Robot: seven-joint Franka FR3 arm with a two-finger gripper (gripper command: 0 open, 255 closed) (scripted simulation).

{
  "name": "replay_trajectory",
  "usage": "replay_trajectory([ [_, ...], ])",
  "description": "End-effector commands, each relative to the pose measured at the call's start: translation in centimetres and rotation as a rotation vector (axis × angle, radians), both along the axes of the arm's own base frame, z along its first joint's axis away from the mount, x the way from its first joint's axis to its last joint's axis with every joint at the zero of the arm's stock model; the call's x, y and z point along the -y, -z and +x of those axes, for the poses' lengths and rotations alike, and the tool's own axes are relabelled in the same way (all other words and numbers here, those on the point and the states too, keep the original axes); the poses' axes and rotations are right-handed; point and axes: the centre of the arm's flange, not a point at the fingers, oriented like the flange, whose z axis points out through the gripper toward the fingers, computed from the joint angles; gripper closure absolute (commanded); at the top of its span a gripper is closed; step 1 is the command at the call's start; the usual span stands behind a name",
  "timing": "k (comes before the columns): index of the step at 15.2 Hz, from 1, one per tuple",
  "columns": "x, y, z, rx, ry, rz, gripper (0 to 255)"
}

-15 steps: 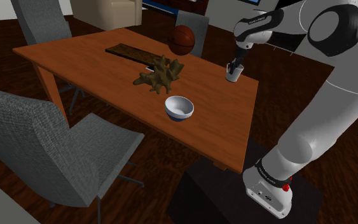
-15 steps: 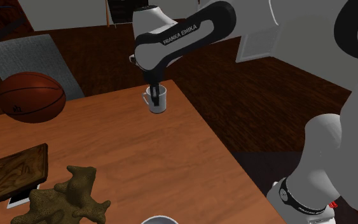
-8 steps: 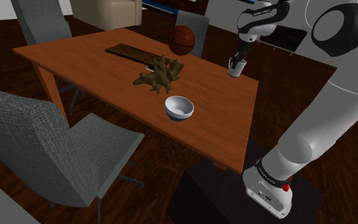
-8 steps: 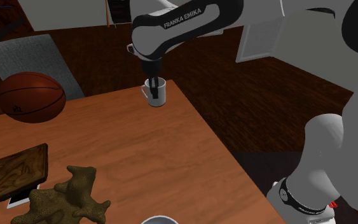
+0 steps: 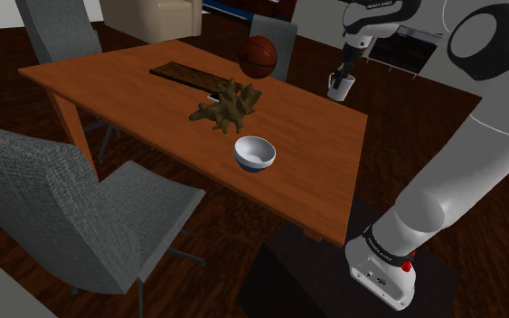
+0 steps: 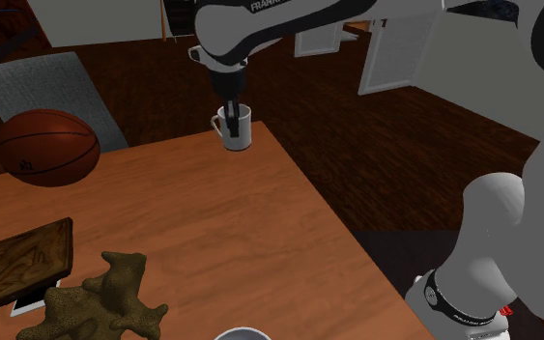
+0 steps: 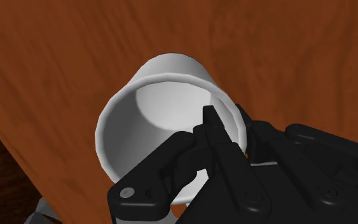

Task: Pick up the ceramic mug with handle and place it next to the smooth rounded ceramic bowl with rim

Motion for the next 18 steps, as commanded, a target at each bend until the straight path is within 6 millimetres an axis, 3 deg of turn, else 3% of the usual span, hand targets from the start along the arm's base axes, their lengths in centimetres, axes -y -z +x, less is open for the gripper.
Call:
replay_trajectory([
  [1,0.1,-1.1,0.0,0.0,0.0,0.0,255],
  [3,0.1,-2.0,0.0,0.0,0.0,0.0,255],
  [18,-19.6,-2.1,-0.8,0.0,0.0,0.0,255],
])
